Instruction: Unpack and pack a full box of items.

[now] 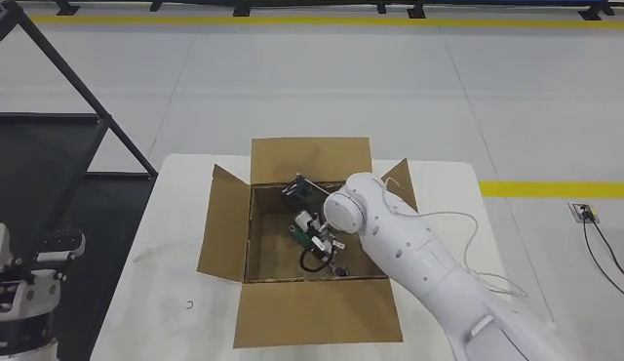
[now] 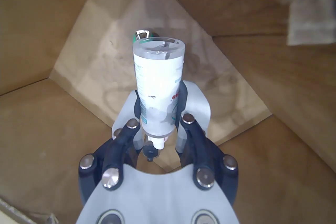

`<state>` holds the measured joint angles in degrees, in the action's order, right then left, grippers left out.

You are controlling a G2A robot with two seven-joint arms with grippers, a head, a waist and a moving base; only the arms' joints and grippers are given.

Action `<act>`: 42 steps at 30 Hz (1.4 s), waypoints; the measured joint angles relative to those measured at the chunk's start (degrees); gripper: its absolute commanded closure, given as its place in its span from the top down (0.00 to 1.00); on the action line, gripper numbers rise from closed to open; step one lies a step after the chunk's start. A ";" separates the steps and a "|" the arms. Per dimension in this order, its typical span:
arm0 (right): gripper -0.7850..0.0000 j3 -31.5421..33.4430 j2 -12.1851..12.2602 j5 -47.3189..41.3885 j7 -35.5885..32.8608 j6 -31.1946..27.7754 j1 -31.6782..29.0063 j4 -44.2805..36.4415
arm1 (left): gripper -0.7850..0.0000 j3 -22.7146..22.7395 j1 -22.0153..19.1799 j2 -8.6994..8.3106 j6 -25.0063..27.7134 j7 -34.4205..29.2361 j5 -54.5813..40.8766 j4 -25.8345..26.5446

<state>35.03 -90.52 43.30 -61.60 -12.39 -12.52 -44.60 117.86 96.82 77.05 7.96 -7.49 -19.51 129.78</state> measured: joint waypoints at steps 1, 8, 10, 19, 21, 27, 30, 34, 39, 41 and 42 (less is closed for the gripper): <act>0.00 1.40 1.11 0.89 -0.24 -0.19 -1.23 -3.71 | 1.00 -0.09 -0.14 -0.03 -0.17 -0.26 0.04 -0.04; 0.00 16.46 9.32 7.44 -6.64 0.96 -17.19 -37.92 | 1.00 -0.91 -1.36 -0.23 -1.14 -1.73 0.60 -0.56; 0.00 21.82 11.17 8.73 -8.95 1.21 -23.54 -49.62 | 1.00 -1.60 -2.23 -0.34 -1.71 -2.41 0.90 -0.94; 0.00 33.73 13.66 18.09 -5.81 9.90 -38.21 -77.93 | 1.00 -4.88 -7.77 -0.93 -4.50 -4.18 3.32 -3.73; 0.00 36.03 13.93 20.01 -5.12 12.51 -40.51 -81.54 | 1.00 -5.19 -8.32 -1.02 -4.82 -4.53 3.59 -4.13; 0.00 48.29 14.65 17.90 -0.97 18.65 -49.67 -89.58 | 1.00 -6.25 -9.95 -1.28 -5.65 -5.13 4.12 -5.13; 0.00 55.52 14.84 14.32 2.92 20.36 -54.65 -90.12 | 1.00 -7.03 -10.61 -1.39 -6.11 -5.38 4.54 -5.14; 0.00 62.10 15.05 12.51 5.11 22.14 -60.00 -87.52 | 1.00 -7.96 -11.16 -1.53 -6.33 -5.59 5.61 -5.00; 0.00 63.57 15.45 12.36 3.49 22.79 -58.63 -77.71 | 1.00 -8.65 -11.40 -1.65 -6.56 -5.35 6.36 -4.65; 0.00 63.52 15.66 11.17 1.63 22.53 -56.44 -71.95 | 1.00 -8.83 -11.35 -1.70 -6.70 -5.19 6.76 -4.48; 0.00 63.48 15.78 10.58 0.42 22.19 -55.28 -69.11 | 1.00 -8.90 -11.32 -1.72 -6.77 -5.09 6.94 -4.39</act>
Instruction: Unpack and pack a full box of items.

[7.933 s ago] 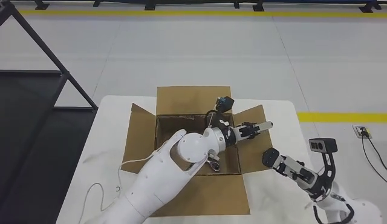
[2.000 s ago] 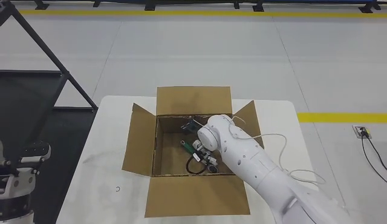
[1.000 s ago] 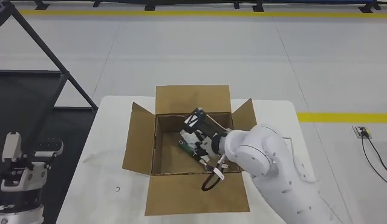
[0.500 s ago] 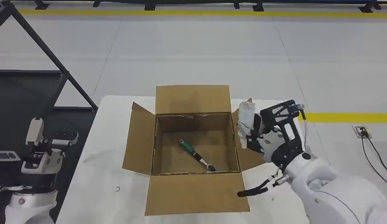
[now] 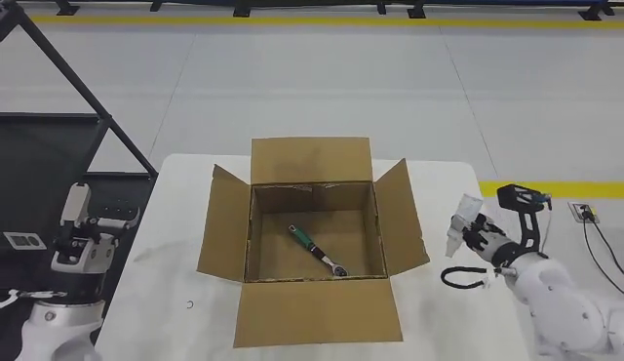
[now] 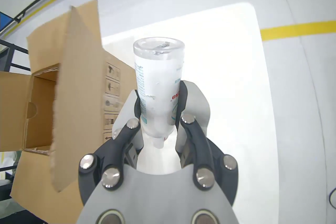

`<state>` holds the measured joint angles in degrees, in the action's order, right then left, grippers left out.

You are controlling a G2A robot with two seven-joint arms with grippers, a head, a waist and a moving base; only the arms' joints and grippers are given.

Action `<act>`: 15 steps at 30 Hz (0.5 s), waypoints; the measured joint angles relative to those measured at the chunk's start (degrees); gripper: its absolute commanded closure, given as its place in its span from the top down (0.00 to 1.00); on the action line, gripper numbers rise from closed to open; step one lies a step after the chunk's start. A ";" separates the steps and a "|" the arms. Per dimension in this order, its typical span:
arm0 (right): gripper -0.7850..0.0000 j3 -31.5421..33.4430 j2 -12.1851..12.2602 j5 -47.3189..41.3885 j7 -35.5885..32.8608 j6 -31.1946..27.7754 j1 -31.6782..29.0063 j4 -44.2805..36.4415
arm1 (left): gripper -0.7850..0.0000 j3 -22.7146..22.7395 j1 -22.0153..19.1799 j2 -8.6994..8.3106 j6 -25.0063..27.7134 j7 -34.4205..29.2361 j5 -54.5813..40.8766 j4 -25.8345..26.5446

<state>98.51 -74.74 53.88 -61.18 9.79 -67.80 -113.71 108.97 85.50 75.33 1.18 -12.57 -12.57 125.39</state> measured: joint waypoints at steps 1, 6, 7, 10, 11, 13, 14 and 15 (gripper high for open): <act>0.00 -0.09 0.19 -0.79 -2.04 -0.62 1.81 4.13 | 1.00 -0.11 0.05 -0.02 -0.07 0.15 0.25 0.11; 0.00 -0.41 1.03 -0.40 -9.54 -0.22 10.37 20.62 | 1.00 -0.78 0.18 -0.09 -0.38 0.86 1.12 0.36; 0.00 -0.72 1.19 -0.09 -10.83 0.19 12.43 24.33 | 1.00 -1.01 0.21 -0.10 -0.43 1.01 1.36 0.44; 0.00 -0.89 1.44 -0.08 -10.68 1.38 16.30 30.76 | 1.00 -1.57 0.27 -0.13 -0.54 1.39 1.99 0.56; 0.00 -0.92 1.45 -0.14 -10.46 1.49 16.59 31.31 | 1.00 -1.71 0.28 -0.14 -0.54 1.51 2.18 0.57; 0.00 -0.93 1.45 -0.17 -10.37 1.50 16.57 31.31 | 1.00 -1.94 0.29 -0.17 -0.58 1.79 2.55 0.57; 0.00 -0.93 1.45 -0.17 -10.38 1.48 16.53 31.24 | 1.00 -2.01 0.30 -0.18 -0.61 1.95 2.63 0.58; 0.00 -0.92 1.44 -0.17 -10.40 1.47 16.51 31.20 | 1.00 -2.08 0.31 -0.18 -0.64 2.10 2.65 0.59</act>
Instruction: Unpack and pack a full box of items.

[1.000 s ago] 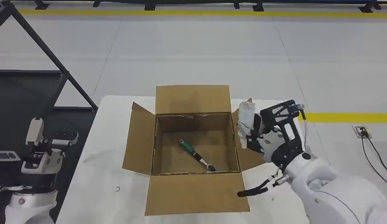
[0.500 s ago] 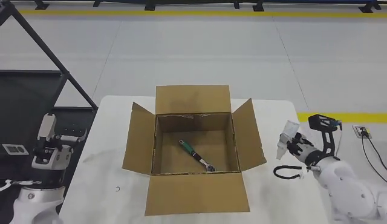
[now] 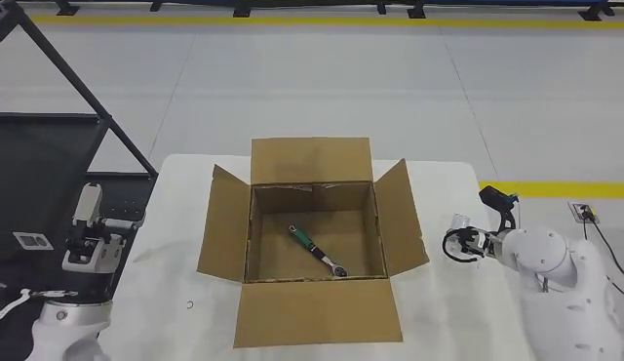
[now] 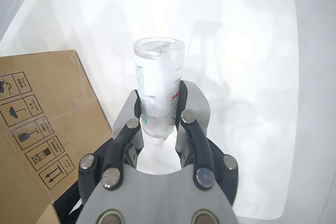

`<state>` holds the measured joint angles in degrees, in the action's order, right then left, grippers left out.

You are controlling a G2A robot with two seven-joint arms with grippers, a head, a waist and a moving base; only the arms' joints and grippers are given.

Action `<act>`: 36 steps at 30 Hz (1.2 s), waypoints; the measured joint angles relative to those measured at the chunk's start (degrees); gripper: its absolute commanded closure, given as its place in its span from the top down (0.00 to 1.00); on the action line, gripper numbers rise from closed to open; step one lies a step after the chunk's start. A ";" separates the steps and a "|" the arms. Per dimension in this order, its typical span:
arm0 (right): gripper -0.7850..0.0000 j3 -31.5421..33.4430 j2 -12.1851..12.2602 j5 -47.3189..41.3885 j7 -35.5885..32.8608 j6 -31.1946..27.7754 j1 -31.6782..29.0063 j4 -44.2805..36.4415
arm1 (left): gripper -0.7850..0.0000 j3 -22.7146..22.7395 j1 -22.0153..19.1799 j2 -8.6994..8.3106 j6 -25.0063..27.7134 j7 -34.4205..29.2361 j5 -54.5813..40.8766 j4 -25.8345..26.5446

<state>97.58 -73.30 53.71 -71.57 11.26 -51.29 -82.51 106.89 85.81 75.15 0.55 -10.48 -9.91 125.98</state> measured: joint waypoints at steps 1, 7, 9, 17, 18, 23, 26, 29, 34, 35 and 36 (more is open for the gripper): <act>0.00 0.00 0.00 0.00 -0.01 -0.01 -0.01 -0.01 | 1.00 -0.11 0.02 -0.01 -0.01 0.17 0.01 0.01; 0.00 -3.82 0.02 4.29 0.79 0.73 -0.13 -0.11 | 1.00 -0.64 0.31 -0.04 0.16 0.70 0.14 0.26; 0.00 -4.56 0.14 5.57 0.03 1.83 0.83 1.18 | 1.00 -0.61 0.44 -0.06 0.30 0.78 0.11 0.33; 0.04 -5.74 0.90 7.53 -4.10 0.92 4.85 8.31 | 1.00 -0.43 0.85 -0.13 0.40 1.21 -0.10 0.43; 0.17 -5.92 0.94 7.45 -4.27 0.77 5.14 8.87 | 1.00 -0.40 0.87 -0.14 0.41 1.28 -0.11 0.49; 0.49 -6.71 1.22 7.24 -5.08 0.14 6.40 11.71 | 1.00 -0.45 1.01 -0.20 0.44 1.32 -0.01 0.84; 0.49 -6.98 1.36 6.80 -4.81 -0.14 6.79 12.81 | 1.00 -0.49 1.13 -0.24 0.49 1.35 0.04 0.99; 0.49 -7.04 1.54 6.38 -4.65 -0.27 6.99 13.40 | 1.00 -0.46 1.23 -0.27 0.49 1.33 0.03 1.08; 0.50 -7.15 1.84 5.84 -4.36 -0.25 6.76 13.19 | 1.00 -0.35 1.43 -0.32 0.63 1.43 0.05 1.19; 0.50 -7.15 1.89 5.73 -4.34 -0.17 6.67 13.03 | 1.00 -0.33 1.47 -0.33 0.69 1.47 0.02 1.20; 0.50 -7.16 1.94 5.63 -4.33 -0.11 6.57 12.84 | 1.00 -0.32 1.50 -0.33 0.73 1.52 -0.03 1.21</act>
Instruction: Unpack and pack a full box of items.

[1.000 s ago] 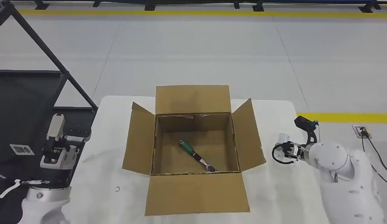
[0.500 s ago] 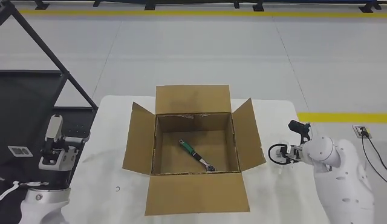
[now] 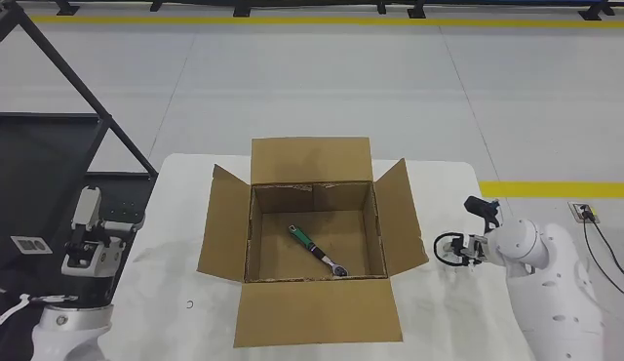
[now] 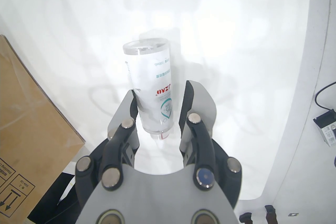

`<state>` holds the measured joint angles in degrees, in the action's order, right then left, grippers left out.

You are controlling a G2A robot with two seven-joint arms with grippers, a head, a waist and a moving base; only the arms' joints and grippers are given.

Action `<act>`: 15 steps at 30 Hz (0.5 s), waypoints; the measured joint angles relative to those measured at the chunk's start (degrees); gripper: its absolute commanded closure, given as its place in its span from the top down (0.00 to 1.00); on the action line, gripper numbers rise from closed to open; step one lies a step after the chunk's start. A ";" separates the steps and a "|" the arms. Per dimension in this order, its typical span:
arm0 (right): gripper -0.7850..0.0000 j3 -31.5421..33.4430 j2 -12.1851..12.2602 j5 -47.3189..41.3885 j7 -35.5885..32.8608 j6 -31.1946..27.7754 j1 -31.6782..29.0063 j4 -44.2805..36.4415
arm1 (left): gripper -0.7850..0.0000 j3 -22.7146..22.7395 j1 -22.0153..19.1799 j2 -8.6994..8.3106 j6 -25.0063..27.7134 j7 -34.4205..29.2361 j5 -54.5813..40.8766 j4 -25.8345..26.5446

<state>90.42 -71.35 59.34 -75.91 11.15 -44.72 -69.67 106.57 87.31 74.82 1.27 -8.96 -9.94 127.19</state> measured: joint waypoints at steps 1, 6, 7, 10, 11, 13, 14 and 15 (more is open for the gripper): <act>0.53 -0.02 0.07 -0.12 0.01 0.07 -0.13 -0.28 | 1.00 0.01 0.03 -0.01 0.02 0.05 -0.04 0.03; 0.80 0.28 0.35 -0.96 0.95 0.61 -1.04 -2.49 | 1.00 0.09 0.11 -0.06 0.25 0.06 -0.13 0.10; 0.78 0.55 0.44 -1.31 1.18 0.75 -1.48 -3.46 | 1.00 0.12 0.13 -0.07 0.32 0.06 -0.17 0.10; 0.77 1.26 0.70 -1.95 1.25 1.01 -2.65 -6.10 | 1.00 0.20 0.17 -0.09 0.37 0.15 -0.30 0.09; 0.76 1.47 0.78 -2.23 1.23 1.04 -2.97 -6.89 | 1.00 0.24 0.18 -0.10 0.37 0.15 -0.34 0.09; 0.75 1.87 0.96 -2.78 1.10 0.98 -3.70 -8.54 | 1.00 0.37 0.18 -0.13 0.47 0.10 -0.45 0.08; 0.75 2.00 1.03 -2.95 1.08 0.98 -3.97 -9.19 | 1.00 0.42 0.19 -0.14 0.52 0.09 -0.56 0.05; 0.74 2.12 1.10 -3.14 1.12 1.00 -4.23 -9.80 | 1.00 0.47 0.20 -0.15 0.56 0.07 -0.68 0.04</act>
<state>92.54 -70.25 56.20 -74.78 12.16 -48.95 -79.46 107.04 87.51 74.67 1.83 -8.89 -10.62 127.23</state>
